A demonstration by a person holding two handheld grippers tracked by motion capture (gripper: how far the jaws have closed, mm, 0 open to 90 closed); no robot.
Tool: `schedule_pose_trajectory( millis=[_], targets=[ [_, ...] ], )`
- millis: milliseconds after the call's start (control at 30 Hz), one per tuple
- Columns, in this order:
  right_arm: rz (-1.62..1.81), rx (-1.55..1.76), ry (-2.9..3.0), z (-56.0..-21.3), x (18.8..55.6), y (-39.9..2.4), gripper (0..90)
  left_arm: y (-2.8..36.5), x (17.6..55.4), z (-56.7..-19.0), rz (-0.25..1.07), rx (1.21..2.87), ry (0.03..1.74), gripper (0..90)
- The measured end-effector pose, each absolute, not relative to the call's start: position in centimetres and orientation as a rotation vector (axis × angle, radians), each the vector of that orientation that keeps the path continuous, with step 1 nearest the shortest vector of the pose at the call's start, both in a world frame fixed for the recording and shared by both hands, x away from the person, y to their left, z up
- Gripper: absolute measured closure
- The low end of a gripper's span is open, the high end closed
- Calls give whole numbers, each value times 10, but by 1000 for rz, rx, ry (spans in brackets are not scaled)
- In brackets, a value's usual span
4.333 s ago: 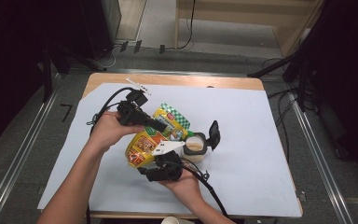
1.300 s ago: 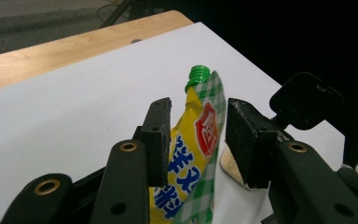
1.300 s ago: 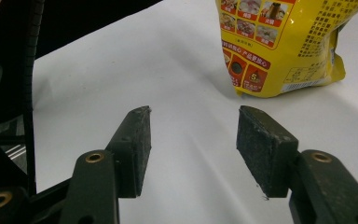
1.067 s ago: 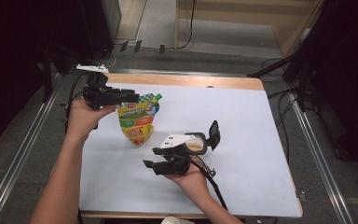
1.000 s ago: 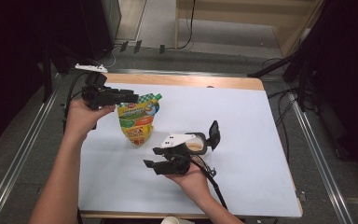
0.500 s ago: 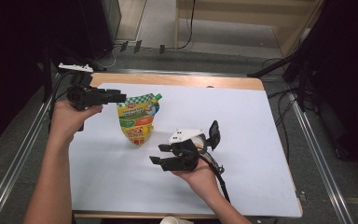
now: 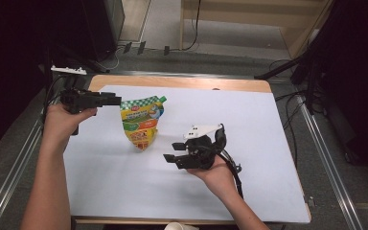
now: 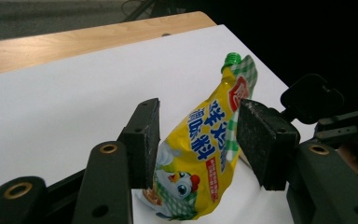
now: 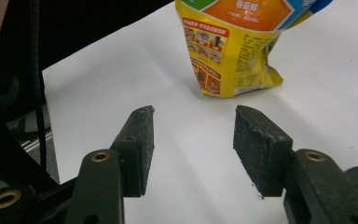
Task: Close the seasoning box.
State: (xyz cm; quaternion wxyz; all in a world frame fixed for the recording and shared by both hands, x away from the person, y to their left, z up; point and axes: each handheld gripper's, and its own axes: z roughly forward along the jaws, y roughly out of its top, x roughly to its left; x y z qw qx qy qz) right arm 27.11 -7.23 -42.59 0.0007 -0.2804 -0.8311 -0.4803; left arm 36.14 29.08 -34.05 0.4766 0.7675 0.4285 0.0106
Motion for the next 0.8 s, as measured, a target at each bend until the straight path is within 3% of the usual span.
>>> schedule_pose_trajectory(
  millis=[800],
  targets=[
    [-1561,-966,-2615,-397,286,-117,519,296,376,-377,26,1920,1100,489]
  ],
)
